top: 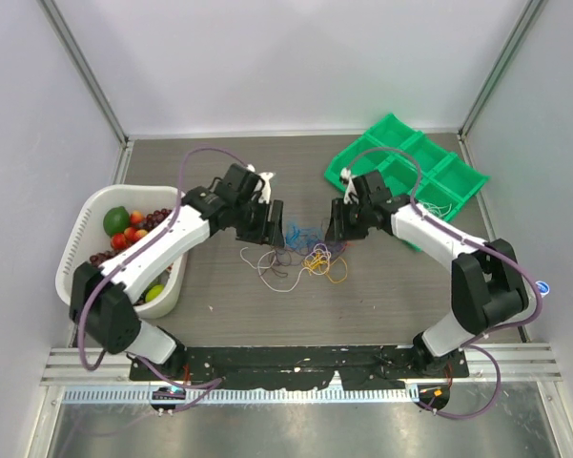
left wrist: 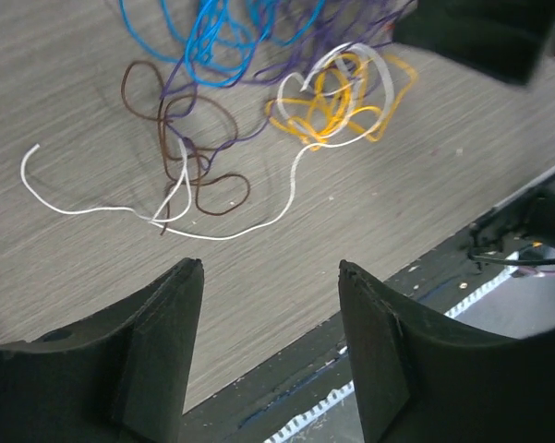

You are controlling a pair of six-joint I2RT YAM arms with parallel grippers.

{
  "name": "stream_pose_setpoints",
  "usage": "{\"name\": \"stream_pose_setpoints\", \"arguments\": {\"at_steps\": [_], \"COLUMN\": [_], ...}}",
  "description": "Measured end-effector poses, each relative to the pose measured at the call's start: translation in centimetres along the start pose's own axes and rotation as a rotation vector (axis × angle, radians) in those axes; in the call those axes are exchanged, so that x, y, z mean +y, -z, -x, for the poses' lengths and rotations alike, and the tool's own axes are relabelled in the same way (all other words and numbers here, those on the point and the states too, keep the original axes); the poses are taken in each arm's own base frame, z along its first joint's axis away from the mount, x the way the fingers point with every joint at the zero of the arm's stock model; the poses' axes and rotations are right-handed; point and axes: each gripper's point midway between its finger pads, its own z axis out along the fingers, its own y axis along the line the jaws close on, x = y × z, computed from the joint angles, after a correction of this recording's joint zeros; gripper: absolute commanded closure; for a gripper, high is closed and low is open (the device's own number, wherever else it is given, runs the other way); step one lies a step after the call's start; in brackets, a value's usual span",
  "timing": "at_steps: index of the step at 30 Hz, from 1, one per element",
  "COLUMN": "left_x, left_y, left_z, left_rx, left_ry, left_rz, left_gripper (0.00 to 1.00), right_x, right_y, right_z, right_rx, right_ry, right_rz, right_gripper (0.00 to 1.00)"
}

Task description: Untangle the cables

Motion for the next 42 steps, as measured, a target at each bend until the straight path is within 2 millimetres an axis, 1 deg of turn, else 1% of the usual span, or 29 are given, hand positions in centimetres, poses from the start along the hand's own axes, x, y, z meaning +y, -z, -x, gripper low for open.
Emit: {"name": "stream_pose_setpoints", "arguments": {"at_steps": [2,3,4,6,7,8,10,13,15,18,24,26,28,29,30,31,32,33,35,37,39,40,42], "left_x": [1.3,1.8,2.5,3.9,4.6,5.1,6.0,6.3,6.3,6.9,7.5,7.6,7.6,7.6,7.6,7.6,7.6,7.6,7.6,7.3,6.6,6.1,4.8], "left_y": [-2.3,-3.2,-4.3,-6.0,-6.6,-6.9,-7.2,-7.3,-7.7,-8.1,-8.4,-8.5,-8.5,-8.6,-8.8,-8.9,-8.9,-8.9,-8.8,-8.0,-6.6,-5.5,-2.9], "left_z": [-1.1,-1.5,-1.9,-2.8,-3.1,-3.4,-3.4,-2.8,-2.7,-3.3,-4.3,-4.5,-4.6,-4.6,-4.6,-4.6,-4.6,-4.7,-4.8,-4.9,-5.1,-5.0,-4.1], "left_rx": [0.069,0.095,0.125,0.177,0.196,0.207,0.209,0.188,0.18,0.19,0.211,0.216,0.22,0.218,0.217,0.218,0.221,0.223,0.226,0.218,0.194,0.174,0.111], "left_ry": [0.024,0.033,0.046,0.068,0.075,0.079,0.077,0.067,0.062,0.064,0.056,0.052,0.045,0.041,0.04,0.039,0.039,0.044,0.05,0.065,0.074,0.078,0.079], "left_rz": [0.033,0.049,0.069,0.112,0.136,0.153,0.188,0.177,0.145,0.113,0.099,0.099,0.095,0.091,0.088,0.085,0.084,0.085,0.087,0.086,0.079,0.072,0.049], "left_gripper": [0.25,0.22,0.21,0.21,0.22,0.26,0.39,0.51,0.55,0.56,0.53,0.55,0.62,0.67,0.73,0.81,0.91,0.98,1.0,1.0,1.0,1.0,1.0], "right_x": [0.8,1.2,1.4,2.3,2.6,3.0,3.7,4.2,4.6,5.1,5.5,5.6,5.8,5.9,6.0,6.2,6.4,6.7,7.4,8.3,9.2,9.9,11.4], "right_y": [-0.7,-0.7,-0.7,-0.5,-0.4,-0.2,0.2,1.0,1.2,1.2,1.2,1.0,0.7,0.5,0.3,0.1,-0.1,-0.4,-0.9,-1.5,-2.3,-2.9,-4.2], "right_z": [-3.4,-4.7,-5.7,-6.9,-7.1,-7.1,-6.9,-6.2,-5.6,-5.2,-5.0,-5.2,-5.5,-5.7,-5.7,-5.7,-5.7,-5.6,-5.4,-5.4,-5.4,-5.5,-5.9], "right_rx": [0.077,0.11,0.133,0.155,0.156,0.153,0.133,0.091,0.067,0.054,0.047,0.054,0.069,0.079,0.085,0.091,0.097,0.101,0.108,0.116,0.124,0.13,0.142], "right_ry": [-0.023,-0.024,-0.024,0.0,0.01,0.018,0.036,0.044,0.045,0.039,0.039,0.041,0.042,0.044,0.045,0.049,0.053,0.059,0.073,0.085,0.094,0.099,0.113], "right_rz": [0.068,0.086,0.1,0.125,0.136,0.145,0.164,0.186,0.203,0.223,0.244,0.246,0.248,0.248,0.248,0.25,0.251,0.254,0.261,0.271,0.283,0.292,0.318], "right_gripper": [0.54,0.54,0.53,0.53,0.53,0.53,0.53,0.53,0.53,0.54,0.55,0.55,0.55,0.55,0.55,0.55,0.55,0.55,0.55,0.55,0.55,0.55,0.55]}}
